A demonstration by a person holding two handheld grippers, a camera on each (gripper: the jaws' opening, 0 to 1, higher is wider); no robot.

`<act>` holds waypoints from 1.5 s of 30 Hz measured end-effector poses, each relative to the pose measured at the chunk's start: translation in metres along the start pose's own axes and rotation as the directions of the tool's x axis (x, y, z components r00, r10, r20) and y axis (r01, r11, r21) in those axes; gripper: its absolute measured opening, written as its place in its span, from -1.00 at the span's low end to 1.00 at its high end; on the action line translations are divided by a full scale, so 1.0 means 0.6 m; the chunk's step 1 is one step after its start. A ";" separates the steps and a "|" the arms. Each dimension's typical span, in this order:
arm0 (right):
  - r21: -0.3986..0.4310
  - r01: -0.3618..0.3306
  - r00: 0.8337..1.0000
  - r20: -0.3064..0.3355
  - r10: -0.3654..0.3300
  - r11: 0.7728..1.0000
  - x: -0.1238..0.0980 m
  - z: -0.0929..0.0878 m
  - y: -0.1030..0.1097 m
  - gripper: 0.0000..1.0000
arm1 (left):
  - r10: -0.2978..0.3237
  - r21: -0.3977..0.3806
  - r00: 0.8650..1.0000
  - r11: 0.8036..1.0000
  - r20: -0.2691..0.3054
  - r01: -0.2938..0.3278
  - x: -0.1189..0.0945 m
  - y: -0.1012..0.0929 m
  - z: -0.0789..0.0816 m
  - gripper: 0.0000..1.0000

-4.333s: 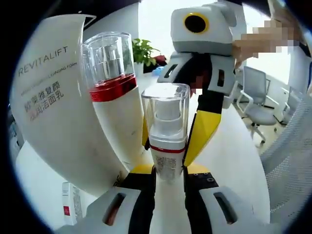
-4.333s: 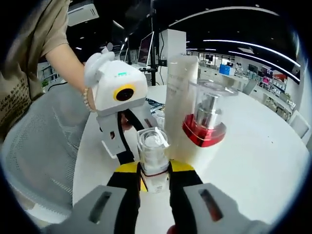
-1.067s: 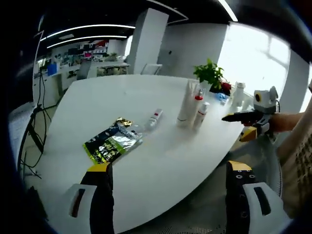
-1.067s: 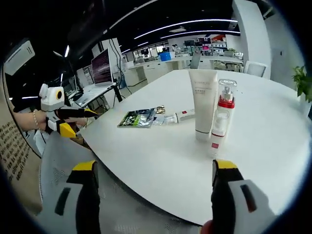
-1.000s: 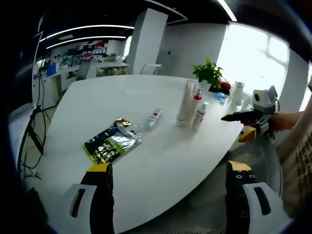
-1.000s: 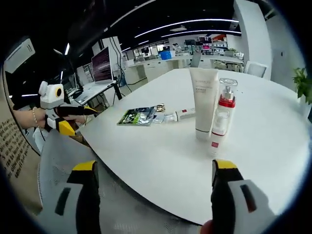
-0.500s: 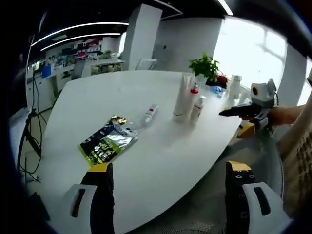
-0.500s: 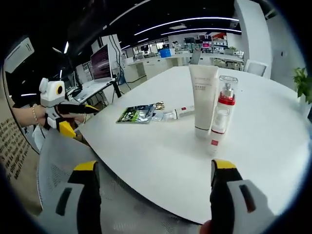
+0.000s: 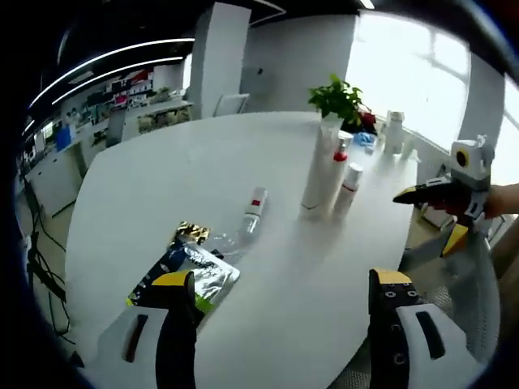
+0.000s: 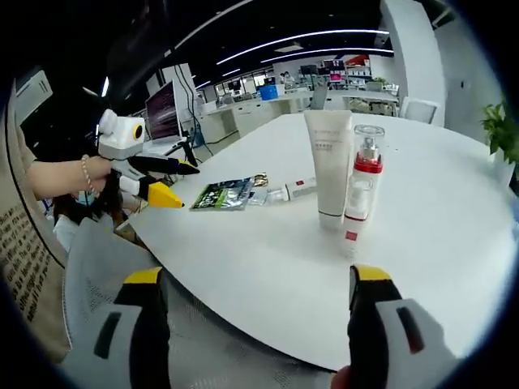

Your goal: Arrange the skincare products in the storage area until every visible bottle or jar stands upright without overlapping.

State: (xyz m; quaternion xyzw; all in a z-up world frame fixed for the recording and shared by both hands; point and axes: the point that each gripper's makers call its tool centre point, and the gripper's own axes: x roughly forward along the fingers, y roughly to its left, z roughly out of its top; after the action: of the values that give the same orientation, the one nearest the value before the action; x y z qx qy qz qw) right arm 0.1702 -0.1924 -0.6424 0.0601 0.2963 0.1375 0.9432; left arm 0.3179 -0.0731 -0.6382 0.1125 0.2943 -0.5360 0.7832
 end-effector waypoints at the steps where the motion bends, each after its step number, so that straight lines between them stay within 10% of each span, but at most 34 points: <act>1: 0.002 0.002 1.000 0.001 -0.002 1.000 0.000 0.000 -0.001 0.85 | -0.002 0.005 1.000 1.000 -0.004 0.002 0.007 0.003 0.003 0.68; 21: 0.054 0.027 0.999 0.025 -0.028 0.998 -0.002 0.004 -0.014 0.80 | -0.056 0.106 0.989 0.992 -0.134 0.070 0.159 0.034 0.031 0.43; 45: 0.088 0.065 0.996 0.051 -0.069 0.994 -0.005 0.009 -0.027 0.78 | -0.039 0.182 0.952 0.978 -0.302 0.098 0.261 0.061 0.017 -0.09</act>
State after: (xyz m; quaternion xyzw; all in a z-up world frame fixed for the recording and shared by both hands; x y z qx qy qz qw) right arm 0.1746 -0.2089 -0.6395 0.0946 0.2785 0.0912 0.9514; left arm 0.3942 -0.1844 -0.7265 0.2575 0.3583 -0.5664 0.6961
